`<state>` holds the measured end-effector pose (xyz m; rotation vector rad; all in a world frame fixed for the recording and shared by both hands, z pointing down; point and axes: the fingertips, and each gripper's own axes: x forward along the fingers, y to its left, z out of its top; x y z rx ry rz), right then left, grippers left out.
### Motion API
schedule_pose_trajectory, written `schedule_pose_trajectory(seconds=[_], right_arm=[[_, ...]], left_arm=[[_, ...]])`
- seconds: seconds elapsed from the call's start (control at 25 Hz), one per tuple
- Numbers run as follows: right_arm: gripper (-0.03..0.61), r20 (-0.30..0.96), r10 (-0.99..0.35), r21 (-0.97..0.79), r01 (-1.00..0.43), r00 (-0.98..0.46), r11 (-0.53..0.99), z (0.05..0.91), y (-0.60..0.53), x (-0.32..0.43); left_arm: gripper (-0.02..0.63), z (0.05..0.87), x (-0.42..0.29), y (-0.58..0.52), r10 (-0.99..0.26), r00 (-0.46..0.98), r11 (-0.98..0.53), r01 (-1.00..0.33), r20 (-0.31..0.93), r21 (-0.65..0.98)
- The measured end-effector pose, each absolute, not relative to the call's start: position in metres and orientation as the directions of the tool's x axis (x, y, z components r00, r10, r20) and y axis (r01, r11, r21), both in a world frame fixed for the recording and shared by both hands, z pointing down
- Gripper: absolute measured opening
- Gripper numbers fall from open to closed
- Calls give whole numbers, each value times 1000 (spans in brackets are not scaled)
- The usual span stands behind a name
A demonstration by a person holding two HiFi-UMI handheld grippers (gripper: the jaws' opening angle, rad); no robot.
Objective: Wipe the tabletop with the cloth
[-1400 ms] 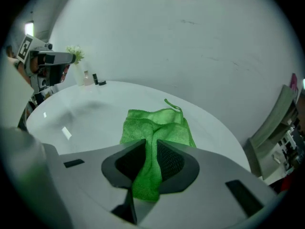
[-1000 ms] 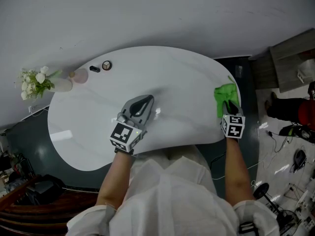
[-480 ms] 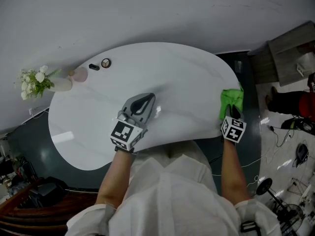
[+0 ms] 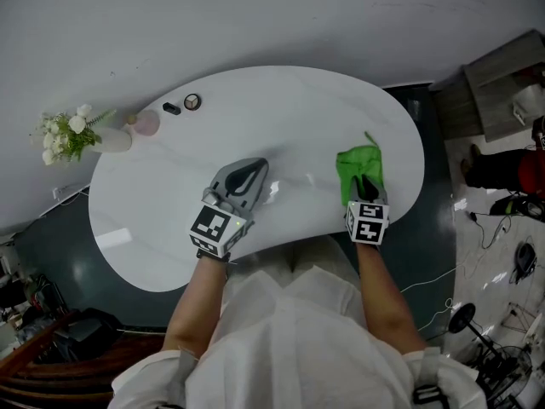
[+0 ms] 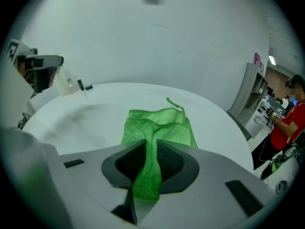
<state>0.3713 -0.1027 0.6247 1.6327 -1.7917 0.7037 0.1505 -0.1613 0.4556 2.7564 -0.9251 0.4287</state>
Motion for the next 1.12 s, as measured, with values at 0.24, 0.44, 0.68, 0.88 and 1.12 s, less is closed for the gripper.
schedule_pose_trajectory(seconds=[0.24, 0.44, 0.68, 0.88, 1.12], right_arm=[[69, 739, -641, -17, -957, -207, 290, 619, -97, 273], [69, 738, -604, -16, -903, -300, 429, 619, -90, 208], [69, 743, -538, 0, -805, -397, 594, 615, -64, 165], [69, 739, -476, 10, -699, -477, 715, 615, -34, 160], [69, 743, -479, 9, -709, -467, 705, 619, -13, 203]], left_arm=[[18, 452, 134, -153, -540, 768, -797, -598, 343, 83], [18, 453, 123, -149, -524, 776, -809, -583, 351, 80], [18, 456, 128, -144, -502, 790, -824, -561, 353, 81], [18, 455, 135, -145, -493, 796, -827, -554, 351, 97], [18, 458, 144, -147, -484, 802, -832, -546, 350, 101]])
